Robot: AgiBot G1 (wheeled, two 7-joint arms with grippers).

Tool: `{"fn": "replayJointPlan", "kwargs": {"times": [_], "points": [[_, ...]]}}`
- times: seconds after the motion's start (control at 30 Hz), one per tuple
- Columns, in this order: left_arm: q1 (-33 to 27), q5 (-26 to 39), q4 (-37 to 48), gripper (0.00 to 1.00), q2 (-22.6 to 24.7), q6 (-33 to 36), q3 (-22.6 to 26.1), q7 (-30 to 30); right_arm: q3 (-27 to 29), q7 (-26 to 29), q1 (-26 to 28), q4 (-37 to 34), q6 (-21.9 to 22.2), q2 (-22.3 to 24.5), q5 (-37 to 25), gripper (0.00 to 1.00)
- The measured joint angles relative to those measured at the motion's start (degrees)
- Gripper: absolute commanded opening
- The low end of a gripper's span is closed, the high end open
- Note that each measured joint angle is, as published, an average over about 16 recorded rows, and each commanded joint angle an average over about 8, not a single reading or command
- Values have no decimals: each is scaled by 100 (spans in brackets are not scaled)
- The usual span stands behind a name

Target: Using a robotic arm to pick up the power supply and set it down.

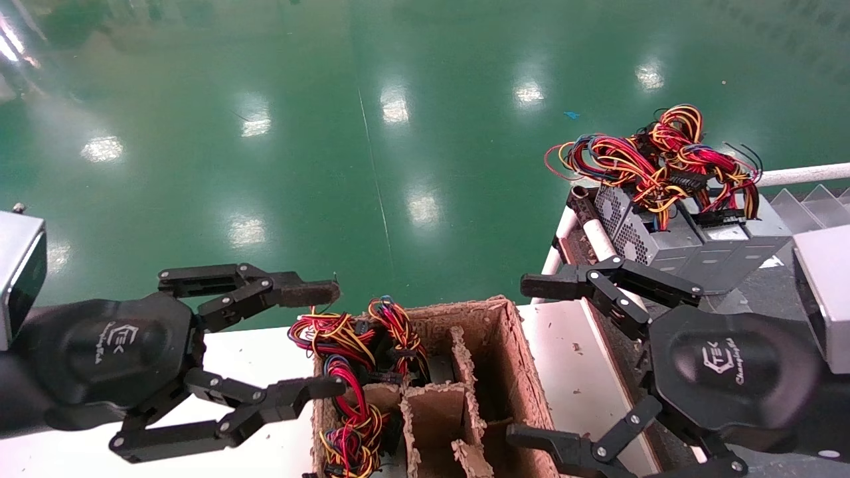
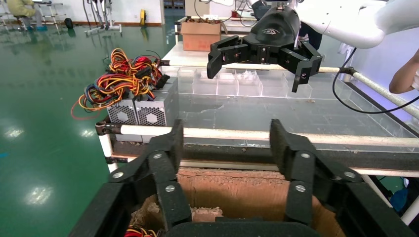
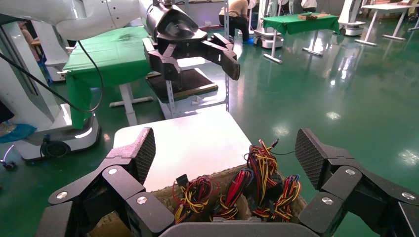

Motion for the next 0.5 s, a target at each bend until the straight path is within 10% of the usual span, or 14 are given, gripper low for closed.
{"fn": "replayJointPlan", "kwargs": {"times": [0.5], "points": [[0, 0, 0, 0, 0, 0, 0, 0, 0, 0, 0, 0, 0, 0, 0, 100]]}}
